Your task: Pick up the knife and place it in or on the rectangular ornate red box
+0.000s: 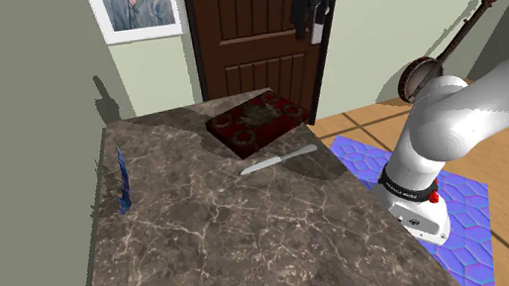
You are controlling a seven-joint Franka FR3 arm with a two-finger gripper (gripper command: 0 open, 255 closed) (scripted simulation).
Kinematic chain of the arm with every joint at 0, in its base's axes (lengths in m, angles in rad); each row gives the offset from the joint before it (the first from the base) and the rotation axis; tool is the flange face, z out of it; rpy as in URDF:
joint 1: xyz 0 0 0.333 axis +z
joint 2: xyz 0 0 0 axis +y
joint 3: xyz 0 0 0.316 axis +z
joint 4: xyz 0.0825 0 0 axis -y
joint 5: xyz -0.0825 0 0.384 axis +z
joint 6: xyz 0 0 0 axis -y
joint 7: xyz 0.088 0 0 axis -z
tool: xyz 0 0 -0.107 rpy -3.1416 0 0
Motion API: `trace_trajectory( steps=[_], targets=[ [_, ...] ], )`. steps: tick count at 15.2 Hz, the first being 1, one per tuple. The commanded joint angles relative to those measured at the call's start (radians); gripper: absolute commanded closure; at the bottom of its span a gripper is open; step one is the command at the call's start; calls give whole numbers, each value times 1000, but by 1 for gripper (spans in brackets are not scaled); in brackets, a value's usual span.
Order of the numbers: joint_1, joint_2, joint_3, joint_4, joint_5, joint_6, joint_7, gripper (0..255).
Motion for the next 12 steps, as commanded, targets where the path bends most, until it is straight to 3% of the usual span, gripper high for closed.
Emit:
trace_trajectory(
  steps=[1,12],
  targets=[
    [0,0,0,0,0,0,0,0],
    [206,34,-18,-286,43,302,-322,0]
  ],
)
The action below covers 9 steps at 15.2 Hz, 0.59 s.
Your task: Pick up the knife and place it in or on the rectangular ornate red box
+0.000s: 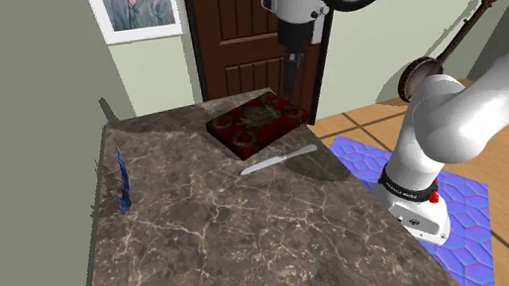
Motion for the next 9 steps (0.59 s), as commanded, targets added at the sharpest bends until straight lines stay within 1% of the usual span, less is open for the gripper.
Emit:
trace_trajectory(
  steps=[1,9],
  targets=[
    [37,9,-8,-50,5,56,-69,0],
    [197,64,-21,-235,41,276,-311,0]
  ],
)
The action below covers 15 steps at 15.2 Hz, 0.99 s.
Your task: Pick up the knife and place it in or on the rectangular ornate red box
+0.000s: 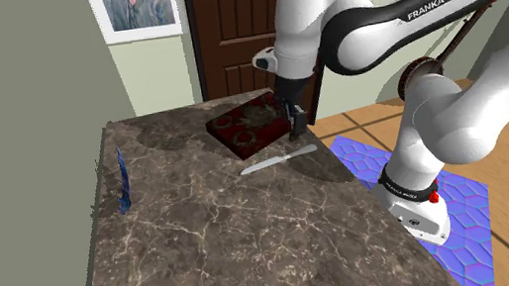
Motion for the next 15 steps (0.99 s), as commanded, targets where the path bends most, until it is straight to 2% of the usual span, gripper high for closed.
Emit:
trace_trajectory(
  steps=[1,2,9,15],
  targets=[
    [42,33,-5,-42,8,71,-65,0],
    [60,42,-6,-62,13,97,-93,0],
    [56,117,-6,-116,8,226,-90,0],
    [56,125,-6,-120,7,237,-90,0]
  ],
)
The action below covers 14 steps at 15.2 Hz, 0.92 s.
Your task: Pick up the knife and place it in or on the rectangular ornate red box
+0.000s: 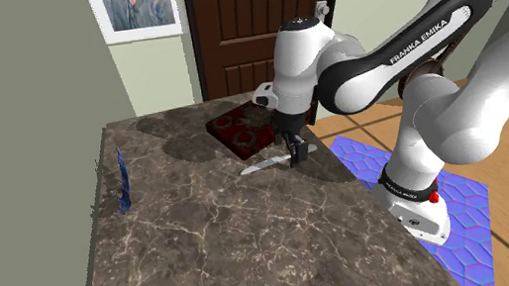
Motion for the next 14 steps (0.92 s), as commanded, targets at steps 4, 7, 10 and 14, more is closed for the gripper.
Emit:
trace_trajectory(
  steps=[4,7,10,14],
  targets=[
    [0,0,0,0,0,1,0,255],
    [0,1,0,0,0,1,0,255],
    [1,-1,1,-2,1,1,1,255],
    [0,-12,0,7,1,-19,-1,255]
  ],
)
